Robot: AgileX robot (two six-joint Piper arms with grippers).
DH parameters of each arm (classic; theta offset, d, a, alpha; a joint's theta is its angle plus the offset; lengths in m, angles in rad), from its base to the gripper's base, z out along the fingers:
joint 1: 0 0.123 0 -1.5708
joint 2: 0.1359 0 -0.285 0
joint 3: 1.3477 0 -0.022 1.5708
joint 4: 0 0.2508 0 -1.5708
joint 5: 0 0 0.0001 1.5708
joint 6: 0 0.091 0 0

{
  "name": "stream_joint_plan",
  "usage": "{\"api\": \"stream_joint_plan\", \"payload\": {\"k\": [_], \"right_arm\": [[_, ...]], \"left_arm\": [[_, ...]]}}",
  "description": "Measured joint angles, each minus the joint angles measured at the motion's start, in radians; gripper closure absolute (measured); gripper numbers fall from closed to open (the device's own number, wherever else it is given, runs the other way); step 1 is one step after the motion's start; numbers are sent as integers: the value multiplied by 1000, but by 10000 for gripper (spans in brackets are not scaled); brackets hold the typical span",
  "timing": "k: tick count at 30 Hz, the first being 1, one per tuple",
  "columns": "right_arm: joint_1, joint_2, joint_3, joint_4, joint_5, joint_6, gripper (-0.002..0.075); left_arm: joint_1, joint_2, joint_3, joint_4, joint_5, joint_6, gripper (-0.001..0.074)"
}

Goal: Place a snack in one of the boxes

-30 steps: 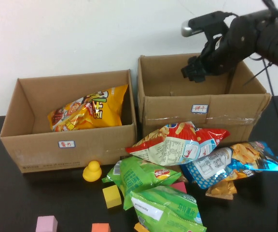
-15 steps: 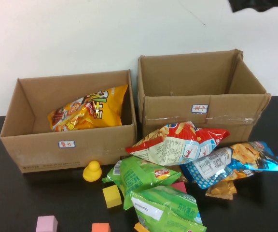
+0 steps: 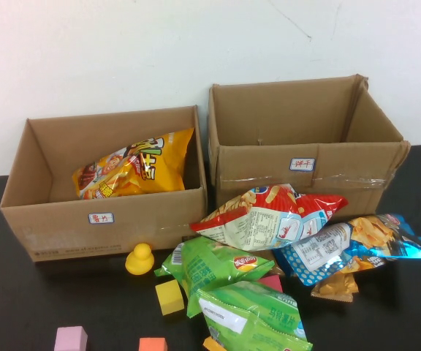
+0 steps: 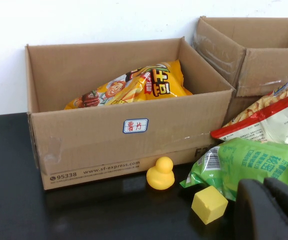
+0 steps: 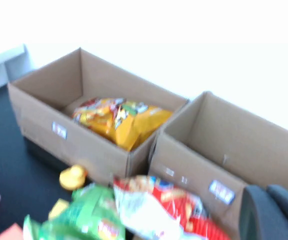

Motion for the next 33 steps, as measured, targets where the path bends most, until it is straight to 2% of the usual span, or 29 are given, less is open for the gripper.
{"api": "stream_joint_plan", "payload": {"k": [8,16,22,26,29,33], "right_arm": [[0,-222,263,-74,105,-15,727],[0,-512,481,-87,96,-11,727],[0,-745,658,-176,-70,54,727],[-15,-811,831,-197,-318,91,727],[-101,-837,922,-206,-401,120,727],[-329,-858,961,-321,-382,209,727]], "left_arm": [[0,0,0,0,0,0,738],[0,0,0,0,0,2,738],[0,0,0,0,0,2,738],[0,0,0,0,0,2,738],[0,0,0,0,0,2,738],[0,0,0,0,0,9,738]]}}
